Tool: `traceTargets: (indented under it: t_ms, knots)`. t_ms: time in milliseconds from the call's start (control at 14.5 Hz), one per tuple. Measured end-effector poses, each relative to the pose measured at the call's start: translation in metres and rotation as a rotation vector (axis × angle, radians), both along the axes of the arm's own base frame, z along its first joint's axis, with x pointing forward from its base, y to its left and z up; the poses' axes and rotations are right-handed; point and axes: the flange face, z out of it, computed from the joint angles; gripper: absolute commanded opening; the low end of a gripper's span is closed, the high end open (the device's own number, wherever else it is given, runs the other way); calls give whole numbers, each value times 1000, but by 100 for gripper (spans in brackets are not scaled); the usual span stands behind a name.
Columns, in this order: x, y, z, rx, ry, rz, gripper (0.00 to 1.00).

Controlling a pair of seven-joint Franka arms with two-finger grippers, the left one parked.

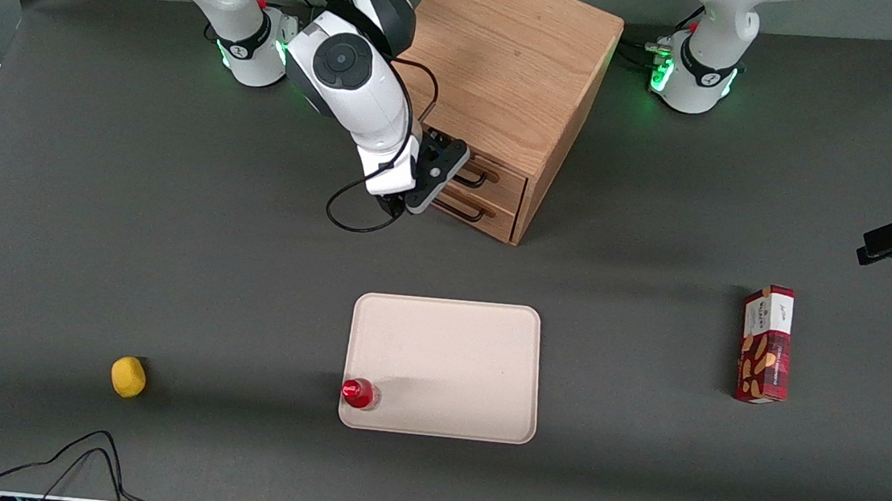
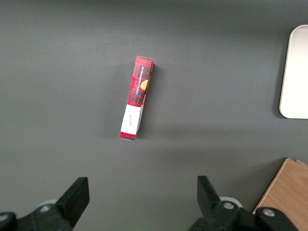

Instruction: Open upper drawer

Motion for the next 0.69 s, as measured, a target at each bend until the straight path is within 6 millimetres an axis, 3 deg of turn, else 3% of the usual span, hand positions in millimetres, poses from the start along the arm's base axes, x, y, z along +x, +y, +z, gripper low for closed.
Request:
traceTargets:
  t_ms: [482,688]
  knots:
    - [4,-3,0,1,-3,0,100]
    - [18,-14,0,4,-9,-4,100]
